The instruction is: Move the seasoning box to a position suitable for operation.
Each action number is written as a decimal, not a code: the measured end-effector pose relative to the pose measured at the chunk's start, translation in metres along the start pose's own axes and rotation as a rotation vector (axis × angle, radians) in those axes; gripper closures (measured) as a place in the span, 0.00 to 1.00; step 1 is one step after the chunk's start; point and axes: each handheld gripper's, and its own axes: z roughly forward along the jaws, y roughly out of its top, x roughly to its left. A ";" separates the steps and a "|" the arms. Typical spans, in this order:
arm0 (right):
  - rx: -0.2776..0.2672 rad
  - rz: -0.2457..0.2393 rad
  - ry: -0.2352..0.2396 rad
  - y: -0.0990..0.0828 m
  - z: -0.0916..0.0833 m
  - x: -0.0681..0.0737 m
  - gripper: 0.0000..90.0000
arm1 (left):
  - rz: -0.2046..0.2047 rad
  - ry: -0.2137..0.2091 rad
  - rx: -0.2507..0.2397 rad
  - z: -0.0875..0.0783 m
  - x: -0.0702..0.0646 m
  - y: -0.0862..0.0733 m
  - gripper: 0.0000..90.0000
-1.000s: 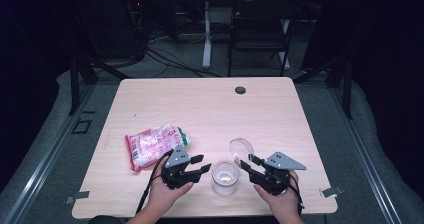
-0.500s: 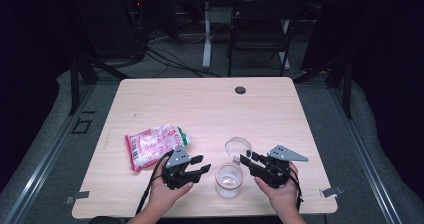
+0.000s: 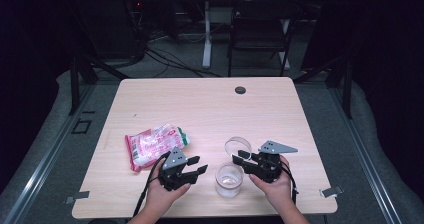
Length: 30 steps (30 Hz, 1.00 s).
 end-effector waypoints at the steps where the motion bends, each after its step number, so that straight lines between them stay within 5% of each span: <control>1: -0.004 0.002 0.005 0.000 0.000 0.000 0.73 | 0.002 0.000 0.002 0.000 0.000 0.000 0.63; 8: 0.004 -0.012 0.015 -0.003 0.003 0.000 0.74 | 0.000 0.001 -0.001 0.001 0.000 0.000 0.63; 12: -0.004 0.052 0.072 -0.002 0.001 -0.004 0.82 | 0.005 0.000 0.008 0.001 0.000 0.000 0.63; 30: -0.020 0.024 0.080 0.003 0.006 -0.003 0.85 | 0.005 -0.001 0.005 0.000 0.001 0.000 0.63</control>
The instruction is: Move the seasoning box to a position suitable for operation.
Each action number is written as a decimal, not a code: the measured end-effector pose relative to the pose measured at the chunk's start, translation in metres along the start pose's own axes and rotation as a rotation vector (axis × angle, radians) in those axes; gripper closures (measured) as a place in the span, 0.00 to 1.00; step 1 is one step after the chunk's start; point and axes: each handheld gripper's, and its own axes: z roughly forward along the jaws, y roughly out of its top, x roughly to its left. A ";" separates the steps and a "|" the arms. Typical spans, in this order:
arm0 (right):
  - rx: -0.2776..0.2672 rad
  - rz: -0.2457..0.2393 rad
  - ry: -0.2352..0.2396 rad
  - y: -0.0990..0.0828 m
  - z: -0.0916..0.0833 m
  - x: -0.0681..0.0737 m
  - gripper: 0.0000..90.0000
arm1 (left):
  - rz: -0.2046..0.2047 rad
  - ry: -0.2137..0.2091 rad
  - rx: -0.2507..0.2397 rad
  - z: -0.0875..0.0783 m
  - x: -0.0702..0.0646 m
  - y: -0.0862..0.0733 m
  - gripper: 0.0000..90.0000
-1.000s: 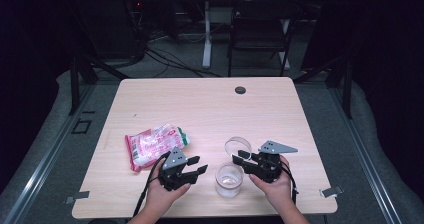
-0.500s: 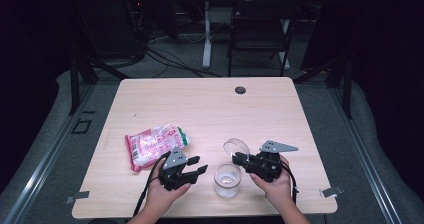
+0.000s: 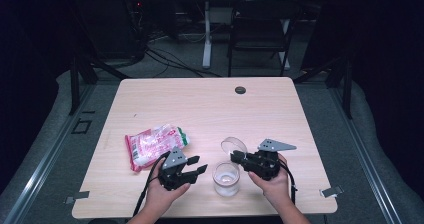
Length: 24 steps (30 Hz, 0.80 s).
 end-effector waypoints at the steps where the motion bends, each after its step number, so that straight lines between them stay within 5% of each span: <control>1: 0.001 0.000 0.003 0.000 0.000 0.000 0.85 | 0.000 0.001 -0.001 0.000 0.000 0.000 0.63; 24: -0.075 0.066 -0.077 0.009 0.007 -0.031 0.85 | -0.008 0.012 -0.008 -0.001 0.004 0.000 0.63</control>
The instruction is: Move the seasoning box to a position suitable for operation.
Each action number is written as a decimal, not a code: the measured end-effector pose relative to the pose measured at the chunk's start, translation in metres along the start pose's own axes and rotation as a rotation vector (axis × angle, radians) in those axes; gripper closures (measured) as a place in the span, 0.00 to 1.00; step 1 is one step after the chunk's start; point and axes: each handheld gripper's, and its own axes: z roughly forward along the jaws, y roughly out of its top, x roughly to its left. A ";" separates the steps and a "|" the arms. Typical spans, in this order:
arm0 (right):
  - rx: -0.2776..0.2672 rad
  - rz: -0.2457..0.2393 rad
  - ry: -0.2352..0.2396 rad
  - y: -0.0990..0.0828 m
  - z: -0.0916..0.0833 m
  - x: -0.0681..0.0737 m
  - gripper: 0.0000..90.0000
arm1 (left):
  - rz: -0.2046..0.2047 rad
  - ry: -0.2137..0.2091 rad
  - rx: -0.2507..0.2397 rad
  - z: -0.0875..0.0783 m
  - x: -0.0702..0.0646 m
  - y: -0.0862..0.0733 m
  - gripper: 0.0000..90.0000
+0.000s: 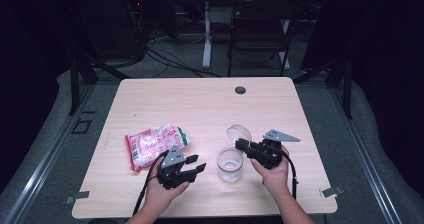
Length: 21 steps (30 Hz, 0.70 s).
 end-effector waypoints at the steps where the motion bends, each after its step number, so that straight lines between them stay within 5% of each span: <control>1: -0.001 0.005 0.002 0.000 0.000 -0.001 0.85 | 0.000 0.000 0.000 0.000 0.000 0.000 0.63; 12: 0.008 0.050 0.022 0.000 -0.004 -0.008 0.84 | -0.004 0.000 0.005 0.000 0.000 0.000 0.63; 21: -0.026 0.071 0.003 0.003 -0.014 -0.010 0.68 | -0.007 0.005 0.000 -0.002 0.001 -0.001 0.63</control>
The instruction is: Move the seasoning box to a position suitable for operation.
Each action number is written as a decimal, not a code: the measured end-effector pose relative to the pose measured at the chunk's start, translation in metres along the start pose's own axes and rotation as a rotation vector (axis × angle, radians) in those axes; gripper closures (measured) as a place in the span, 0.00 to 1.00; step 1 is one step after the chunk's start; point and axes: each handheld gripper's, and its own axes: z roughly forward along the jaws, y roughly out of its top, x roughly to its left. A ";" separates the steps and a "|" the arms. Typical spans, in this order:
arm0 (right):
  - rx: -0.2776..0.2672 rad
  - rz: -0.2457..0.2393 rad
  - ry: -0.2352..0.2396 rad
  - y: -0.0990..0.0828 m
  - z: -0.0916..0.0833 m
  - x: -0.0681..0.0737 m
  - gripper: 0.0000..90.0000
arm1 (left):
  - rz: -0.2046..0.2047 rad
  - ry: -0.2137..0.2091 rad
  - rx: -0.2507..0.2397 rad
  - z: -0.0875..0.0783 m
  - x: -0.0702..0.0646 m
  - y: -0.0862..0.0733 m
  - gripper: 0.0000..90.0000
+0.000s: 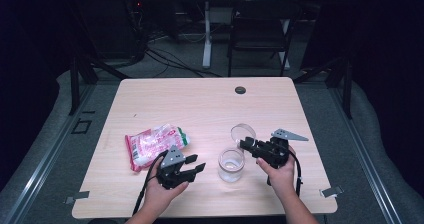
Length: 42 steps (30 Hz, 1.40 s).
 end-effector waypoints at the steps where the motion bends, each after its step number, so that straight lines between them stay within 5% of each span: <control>1: -0.003 -0.001 -0.011 0.000 -0.001 0.001 0.67 | 0.003 0.003 0.000 0.000 0.000 0.000 0.63; 8: 0.018 -0.124 -0.099 -0.002 -0.015 0.013 0.62 | 0.001 0.016 -0.005 -0.003 0.003 0.000 0.63; 12: 0.004 -0.153 -0.142 -0.005 -0.023 0.021 0.62 | 0.000 0.019 -0.011 -0.006 0.005 0.001 0.62; 19: -0.023 -0.135 -0.141 -0.002 -0.029 0.027 0.79 | -0.013 0.031 -0.016 -0.010 0.013 0.002 0.61; 24: -0.029 -0.128 -0.160 0.000 -0.027 0.021 0.83 | -0.027 0.050 -0.022 -0.014 0.019 0.002 0.61; 35: -0.036 -0.107 -0.136 0.003 -0.023 0.014 0.83 | -0.063 0.092 -0.027 -0.022 0.039 0.001 0.60; 42: -0.043 -0.099 -0.139 0.002 -0.035 0.020 0.69 | -0.075 0.138 -0.008 -0.028 0.054 -0.002 0.56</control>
